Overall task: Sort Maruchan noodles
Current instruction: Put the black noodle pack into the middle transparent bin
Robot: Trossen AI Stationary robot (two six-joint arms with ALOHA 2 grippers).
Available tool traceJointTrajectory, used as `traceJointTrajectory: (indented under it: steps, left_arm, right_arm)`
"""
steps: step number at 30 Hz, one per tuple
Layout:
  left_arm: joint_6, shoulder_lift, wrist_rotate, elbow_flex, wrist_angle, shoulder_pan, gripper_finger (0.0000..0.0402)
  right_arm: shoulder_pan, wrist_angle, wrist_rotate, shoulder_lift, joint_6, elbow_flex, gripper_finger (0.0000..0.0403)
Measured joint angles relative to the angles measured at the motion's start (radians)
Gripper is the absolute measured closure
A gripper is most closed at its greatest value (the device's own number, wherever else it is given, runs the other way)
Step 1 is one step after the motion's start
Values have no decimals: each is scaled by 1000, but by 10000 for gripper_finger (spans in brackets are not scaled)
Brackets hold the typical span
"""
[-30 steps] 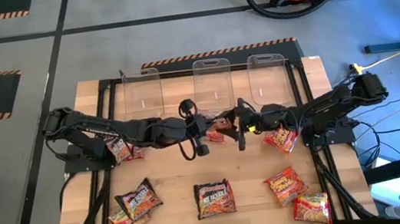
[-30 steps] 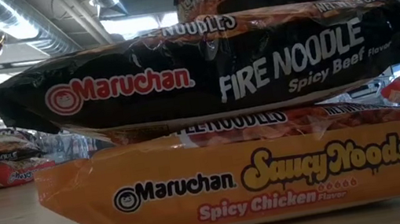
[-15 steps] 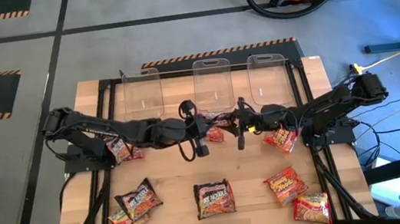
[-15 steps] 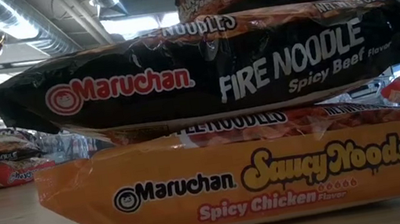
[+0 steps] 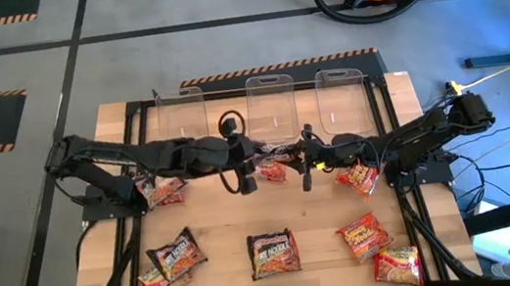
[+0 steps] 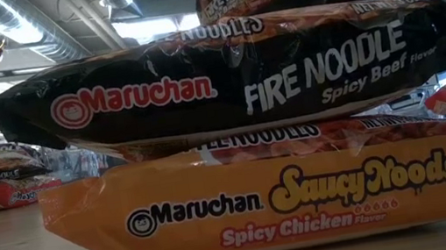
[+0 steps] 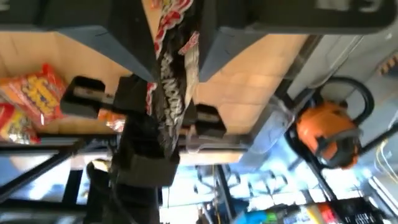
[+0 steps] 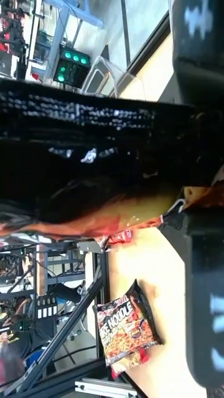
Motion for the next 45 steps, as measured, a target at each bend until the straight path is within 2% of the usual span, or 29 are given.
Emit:
traceJointTrajectory:
  steps: [4,7,11,15,20,30,36,45]
  left_arm:
    - [8,18,61,69,-36,17,220]
    - [-25,45,147,121,-113,52,187]
    - [-72,94,251,226,-250,95,159]
    - [-95,177,340,333,-372,122,152]
    - [-66,265,340,429,-488,138,151]
    - [-61,342,338,456,-579,166,151]
    - [-37,347,337,455,-580,167,180]
    - [-10,347,338,454,-587,168,291]
  right_arm:
    - [0,-2,-7,0,0,0,309]
    - [0,-3,-9,0,1,0,308]
    - [0,-4,-18,0,1,0,308]
    - [0,-4,-19,0,1,0,308]
    - [0,-10,-19,0,5,0,306]
    - [0,-20,-19,0,6,-1,305]
    - [0,-17,-24,0,6,-1,305]
    - [0,-10,-45,0,36,-1,284]
